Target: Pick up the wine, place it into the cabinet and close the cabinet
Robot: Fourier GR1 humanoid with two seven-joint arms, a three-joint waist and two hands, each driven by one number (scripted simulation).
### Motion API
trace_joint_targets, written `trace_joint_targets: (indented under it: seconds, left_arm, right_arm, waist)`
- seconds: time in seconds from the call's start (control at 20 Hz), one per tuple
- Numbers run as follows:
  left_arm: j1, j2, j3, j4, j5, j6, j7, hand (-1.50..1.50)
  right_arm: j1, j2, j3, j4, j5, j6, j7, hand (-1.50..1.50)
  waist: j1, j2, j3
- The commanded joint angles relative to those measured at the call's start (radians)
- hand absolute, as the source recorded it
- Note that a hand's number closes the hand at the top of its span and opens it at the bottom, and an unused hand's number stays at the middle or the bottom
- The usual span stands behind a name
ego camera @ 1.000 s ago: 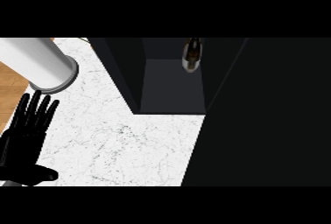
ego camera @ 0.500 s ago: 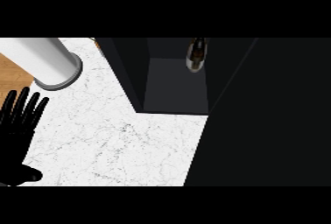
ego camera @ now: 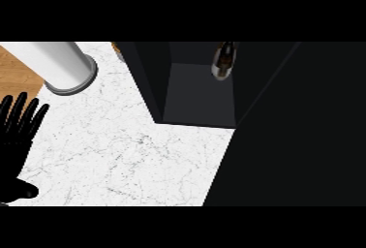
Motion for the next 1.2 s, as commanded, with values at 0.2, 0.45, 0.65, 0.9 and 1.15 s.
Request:
trace_joint_targets:
  seconds: [0.2, 0.45, 0.65, 0.9, 1.15]
  left_arm:
    - [-0.011, 0.024, 0.030, 0.039, 0.016, -0.043, 0.011, -1.50]
    - [0.037, -0.007, 0.041, 0.053, 0.002, -0.054, -0.017, -1.50]
    - [0.018, 0.056, 0.107, 0.097, 0.026, -0.100, 0.011, -1.50]
    - [-0.036, 0.001, 0.104, 0.122, -0.023, -0.053, 0.014, -1.50]
    - [-0.016, 0.025, 0.141, 0.111, 0.004, -0.101, 0.060, -1.50]
  right_arm:
    - [-0.404, 0.405, 0.065, 0.217, -0.049, -0.095, 0.253, 1.50]
    - [-0.704, 0.545, -0.006, 0.487, -0.060, -0.184, 0.318, 1.50]
    - [-0.872, 0.549, -0.079, 0.679, -0.156, -0.211, 0.272, 1.50]
    - [-0.895, 0.551, -0.157, 0.840, -0.255, -0.177, 0.152, 1.50]
    - [-0.877, 0.552, -0.223, 0.927, -0.319, -0.132, 0.100, 1.50]
  waist:
    - [-0.003, -0.004, 0.000]
    - [-0.029, -0.009, 0.006]
    - [-0.034, -0.007, 0.007]
    - [-0.052, -0.006, 0.008]
    - [-0.058, -0.007, 0.009]
